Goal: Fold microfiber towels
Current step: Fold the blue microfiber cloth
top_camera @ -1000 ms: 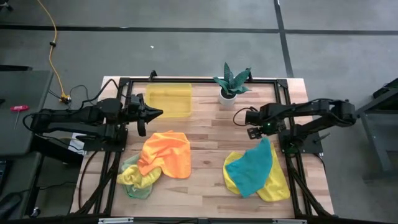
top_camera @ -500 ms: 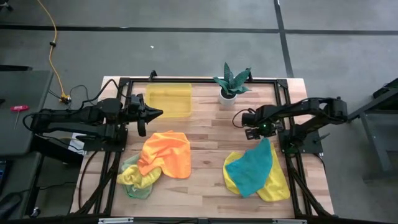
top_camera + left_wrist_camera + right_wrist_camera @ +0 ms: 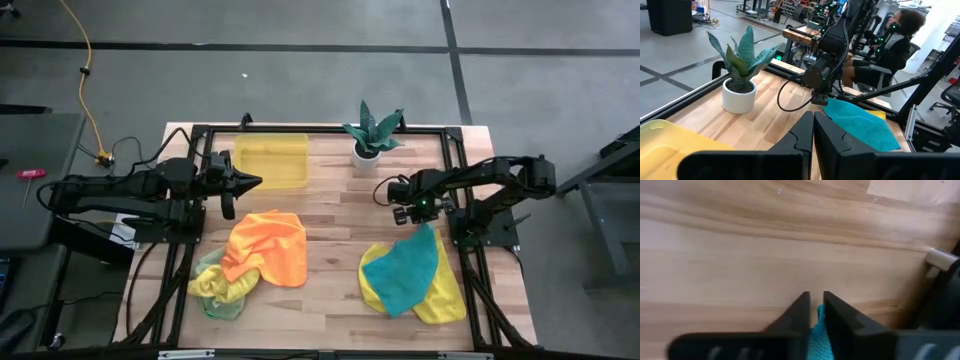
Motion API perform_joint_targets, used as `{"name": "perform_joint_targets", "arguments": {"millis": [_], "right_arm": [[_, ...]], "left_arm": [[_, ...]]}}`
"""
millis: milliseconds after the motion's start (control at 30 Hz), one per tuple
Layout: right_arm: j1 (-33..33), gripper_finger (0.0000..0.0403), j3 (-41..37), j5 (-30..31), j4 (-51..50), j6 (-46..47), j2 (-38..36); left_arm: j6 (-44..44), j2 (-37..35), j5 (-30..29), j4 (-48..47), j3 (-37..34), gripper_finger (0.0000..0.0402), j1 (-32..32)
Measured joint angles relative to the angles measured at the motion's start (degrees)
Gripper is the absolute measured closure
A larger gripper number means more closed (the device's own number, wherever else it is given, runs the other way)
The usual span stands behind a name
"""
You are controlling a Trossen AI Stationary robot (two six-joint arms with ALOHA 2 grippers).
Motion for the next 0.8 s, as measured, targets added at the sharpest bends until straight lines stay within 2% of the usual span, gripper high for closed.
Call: {"name": "perform_joint_targets", "arguments": {"millis": [100, 233, 367, 600, 800], "right_arm": [[0.00, 0.0397, 1.91, 0.27, -1.13, -1.21, -1.01], [0.00, 0.0392, 6.18, 1.18, -3.04, -1.86, -3.35], [0.00, 0.0400, 13.80, 4.10, -2.86, -5.71, -6.87], [0.00, 0.0401, 30.23, 9.40, 6.63, -27.15, -10.56], [-0.02, 0.0402, 37.09, 9.55, 15.24, -35.00, -10.02]], "left_arm": [[0.02, 0.00, -0.08, 0.00, 0.00, 0.0398, 0.00], [0.02, 0.00, -0.11, 0.00, 0.00, 0.0398, 0.00], [0.02, -0.01, -0.17, 0.07, 0.00, 0.0398, 0.00], [0.02, 0.00, -0.76, 2.22, -0.02, 0.0398, 0.00], [0.00, 1.45, -2.20, 6.09, -0.02, 0.0398, 0.00]]}}
